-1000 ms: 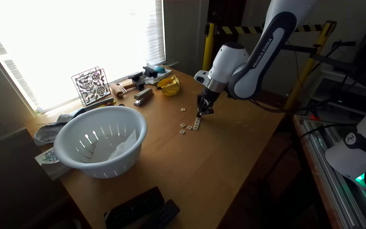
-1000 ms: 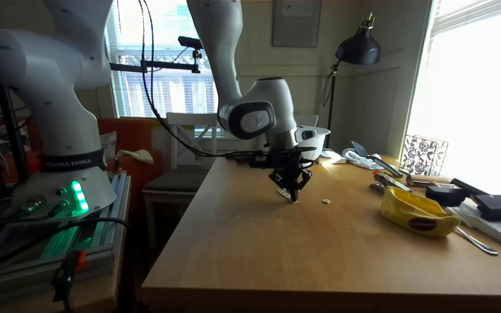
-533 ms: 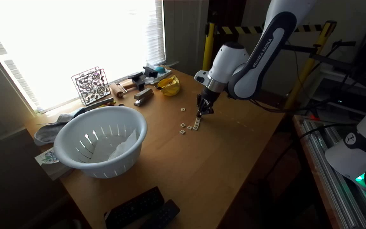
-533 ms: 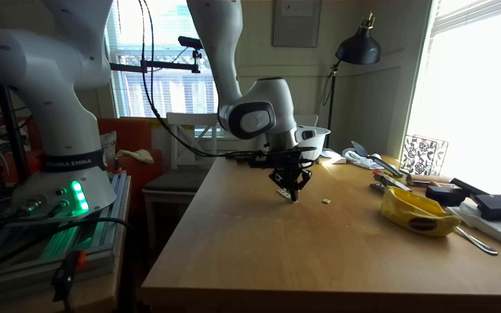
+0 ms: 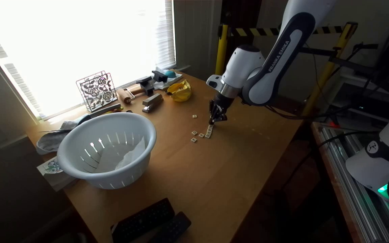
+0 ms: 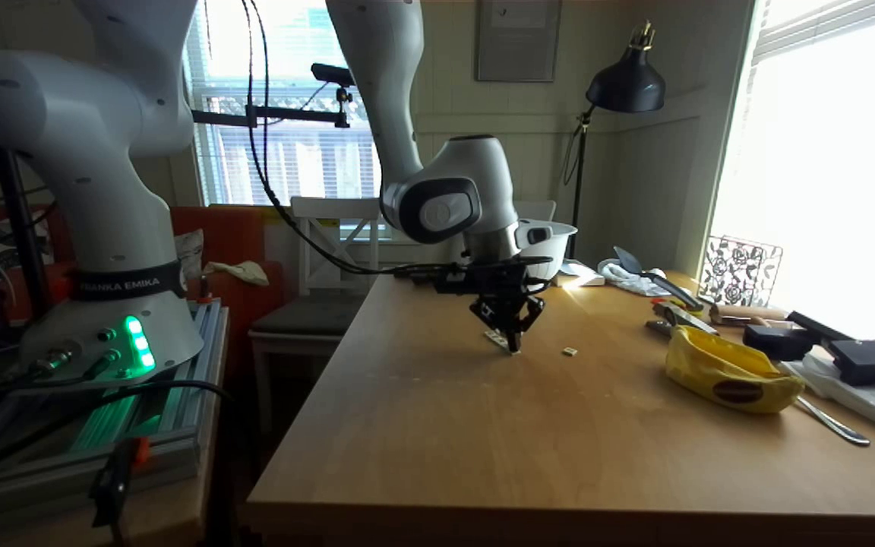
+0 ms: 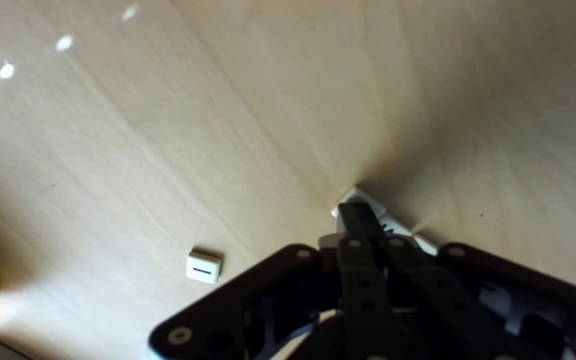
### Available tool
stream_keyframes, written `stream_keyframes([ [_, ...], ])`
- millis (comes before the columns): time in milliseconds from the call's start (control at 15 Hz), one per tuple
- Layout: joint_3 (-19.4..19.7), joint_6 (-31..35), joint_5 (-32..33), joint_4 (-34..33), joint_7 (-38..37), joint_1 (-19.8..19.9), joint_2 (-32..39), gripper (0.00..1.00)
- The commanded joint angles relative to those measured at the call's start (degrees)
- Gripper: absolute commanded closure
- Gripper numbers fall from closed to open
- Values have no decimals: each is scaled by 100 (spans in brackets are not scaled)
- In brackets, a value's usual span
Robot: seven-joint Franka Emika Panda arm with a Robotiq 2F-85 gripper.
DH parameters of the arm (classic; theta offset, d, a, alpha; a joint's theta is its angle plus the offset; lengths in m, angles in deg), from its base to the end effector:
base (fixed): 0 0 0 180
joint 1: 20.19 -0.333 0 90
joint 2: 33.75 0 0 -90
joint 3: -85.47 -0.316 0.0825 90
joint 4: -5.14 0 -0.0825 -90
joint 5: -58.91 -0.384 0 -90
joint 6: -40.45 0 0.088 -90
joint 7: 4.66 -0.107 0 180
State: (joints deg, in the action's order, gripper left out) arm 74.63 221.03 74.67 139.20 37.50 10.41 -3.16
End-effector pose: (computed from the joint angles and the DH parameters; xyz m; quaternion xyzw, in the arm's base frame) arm 0.5051 -0.1506 0.1423 0.9405 0.3048 0.1406 0.0530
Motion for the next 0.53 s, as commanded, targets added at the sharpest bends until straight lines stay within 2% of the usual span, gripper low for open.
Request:
stream_keyframes([
  [0, -45, 93, 57, 218, -13, 70, -140, 100],
  [267, 47, 173, 72, 368, -52, 0, -312, 100],
  [467, 285, 343, 101, 435, -158, -199, -412, 100],
])
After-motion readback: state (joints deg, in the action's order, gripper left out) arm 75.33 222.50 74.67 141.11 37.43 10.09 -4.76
